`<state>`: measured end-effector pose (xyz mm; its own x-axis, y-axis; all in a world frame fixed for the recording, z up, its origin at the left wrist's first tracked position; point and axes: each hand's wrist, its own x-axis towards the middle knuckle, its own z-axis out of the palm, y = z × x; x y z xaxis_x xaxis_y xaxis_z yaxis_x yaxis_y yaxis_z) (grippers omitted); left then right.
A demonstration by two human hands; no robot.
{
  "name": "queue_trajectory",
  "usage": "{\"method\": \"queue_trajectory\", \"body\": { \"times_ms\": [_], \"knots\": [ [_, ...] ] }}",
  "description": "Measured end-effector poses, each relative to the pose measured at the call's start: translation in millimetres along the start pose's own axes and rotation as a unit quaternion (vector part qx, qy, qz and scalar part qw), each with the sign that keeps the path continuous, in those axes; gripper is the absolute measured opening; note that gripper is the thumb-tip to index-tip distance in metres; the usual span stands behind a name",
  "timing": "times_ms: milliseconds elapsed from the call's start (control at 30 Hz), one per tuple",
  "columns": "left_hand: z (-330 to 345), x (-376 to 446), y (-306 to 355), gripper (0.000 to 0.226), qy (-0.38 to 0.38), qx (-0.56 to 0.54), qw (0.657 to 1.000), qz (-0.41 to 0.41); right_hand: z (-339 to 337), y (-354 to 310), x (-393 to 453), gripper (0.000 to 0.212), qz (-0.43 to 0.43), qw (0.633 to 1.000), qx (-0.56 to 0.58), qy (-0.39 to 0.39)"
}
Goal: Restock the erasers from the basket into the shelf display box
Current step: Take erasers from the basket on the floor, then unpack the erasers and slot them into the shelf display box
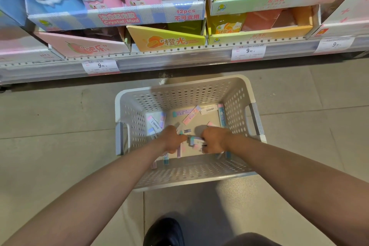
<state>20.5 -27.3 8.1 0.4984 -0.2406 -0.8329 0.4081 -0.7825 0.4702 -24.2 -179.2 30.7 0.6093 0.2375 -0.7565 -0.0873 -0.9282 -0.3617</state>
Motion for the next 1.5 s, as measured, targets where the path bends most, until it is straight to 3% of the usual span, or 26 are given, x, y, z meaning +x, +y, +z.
{"method": "queue_trajectory", "body": {
  "times_ms": [67, 200, 300, 367, 433, 633, 1067, 1300, 1500],
  "knots": [
    [-8, -10, 8, 0.012, 0.01, 0.002, 1.0, 0.015, -8, -4, -2, 0.027, 0.01, 0.997, 0.072, 0.026],
    [-25, -39, 24, 0.023, 0.016, -0.019, 0.999, 0.027, -28, -13, -18, 0.027, 0.039, 0.965, 0.249, 0.078],
    [-42, -65, 42, 0.024, 0.031, -0.025, 0.999, 0.033, -49, -24, -42, 0.01, 0.053, 0.913, 0.39, 0.109],
    [-55, -87, 57, 0.027, 0.031, -0.042, 0.998, 0.037, -66, -34, -61, 0.018, 0.056, 0.876, 0.466, 0.112],
    [-68, -111, 74, 0.028, 0.023, -0.062, 0.997, 0.049, -84, -44, -82, 0.025, 0.055, 0.846, 0.518, 0.116],
    [-113, -206, 126, 0.027, 0.042, -0.163, 0.981, 0.098, -150, -88, -161, 0.018, 0.016, 0.784, 0.608, 0.124],
    [-212, -462, 250, 0.01, 0.065, -0.131, 0.969, 0.198, -304, -205, -378, 0.03, -0.037, 0.786, 0.603, 0.134],
    [-262, -615, 329, 0.026, 0.082, -0.086, 0.955, 0.273, -394, -275, -514, 0.043, -0.108, 0.782, 0.592, 0.163],
    [-306, -733, 402, 0.034, 0.076, -0.103, 0.929, 0.348, -472, -330, -622, 0.02, -0.159, 0.773, 0.576, 0.214]
  ]
}}
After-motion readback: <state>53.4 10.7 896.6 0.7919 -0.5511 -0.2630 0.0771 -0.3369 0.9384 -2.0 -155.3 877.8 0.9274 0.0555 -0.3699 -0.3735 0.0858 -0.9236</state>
